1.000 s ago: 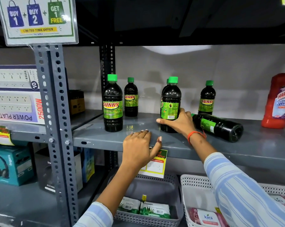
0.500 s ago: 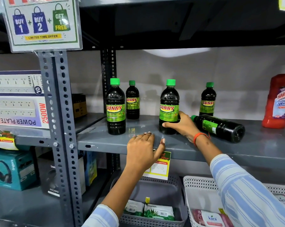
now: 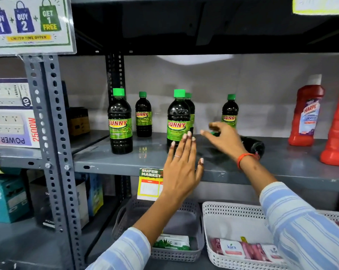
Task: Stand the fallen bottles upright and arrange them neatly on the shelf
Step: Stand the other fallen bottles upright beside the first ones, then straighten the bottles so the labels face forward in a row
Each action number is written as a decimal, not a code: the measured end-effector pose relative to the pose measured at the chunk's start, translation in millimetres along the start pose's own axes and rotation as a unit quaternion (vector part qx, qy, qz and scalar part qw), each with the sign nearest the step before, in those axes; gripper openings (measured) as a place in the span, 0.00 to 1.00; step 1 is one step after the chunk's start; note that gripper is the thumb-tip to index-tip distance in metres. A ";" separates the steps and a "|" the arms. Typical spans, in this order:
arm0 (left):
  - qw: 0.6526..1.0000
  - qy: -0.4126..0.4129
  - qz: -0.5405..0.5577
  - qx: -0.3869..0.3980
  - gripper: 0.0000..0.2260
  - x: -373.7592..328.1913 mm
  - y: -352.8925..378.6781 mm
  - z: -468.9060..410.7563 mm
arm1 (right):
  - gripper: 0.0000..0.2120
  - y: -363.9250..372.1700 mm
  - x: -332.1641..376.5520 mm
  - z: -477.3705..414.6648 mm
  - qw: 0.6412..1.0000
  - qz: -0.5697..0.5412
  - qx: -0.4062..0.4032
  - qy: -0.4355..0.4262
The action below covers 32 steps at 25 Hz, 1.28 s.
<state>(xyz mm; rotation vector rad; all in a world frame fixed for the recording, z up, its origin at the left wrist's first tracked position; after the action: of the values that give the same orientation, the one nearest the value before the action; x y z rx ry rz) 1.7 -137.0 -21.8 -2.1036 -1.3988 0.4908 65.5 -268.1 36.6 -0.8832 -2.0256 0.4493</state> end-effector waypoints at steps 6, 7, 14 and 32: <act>0.997 -0.014 -0.014 0.078 0.27 -43.3 13.9 -18.7 | 0.29 -42.6 -72.6 4.0 0.933 0.316 0.118 0.121; 0.996 -0.009 -0.016 0.087 0.28 -47.3 14.1 -19.3 | 0.27 -46.2 -72.9 5.3 0.946 0.287 0.099 0.117; 0.996 -0.009 -0.032 0.086 0.30 -52.3 12.3 -16.0 | 0.28 -46.8 -104.8 15.0 0.971 -0.169 -0.049 0.161; 0.999 -0.012 0.004 0.041 0.29 -46.9 13.2 -15.0 | 0.30 -31.8 -99.6 7.8 0.977 -0.158 0.000 0.146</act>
<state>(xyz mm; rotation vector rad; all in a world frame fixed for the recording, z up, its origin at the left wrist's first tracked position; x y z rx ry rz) 1.6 -187.9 -18.8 -2.0454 -1.3609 0.5687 83.7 -362.4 -5.5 -0.5730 -1.8469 0.1316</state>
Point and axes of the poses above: each hand's wrist, its own z-axis away from the middle knuckle, its own y-axis out of the palm, x = y × z, the point moved 10 cm from there along -z, towards the middle knuckle, and after that the axes turned 5 degrees about x, right-handed, at the moved point
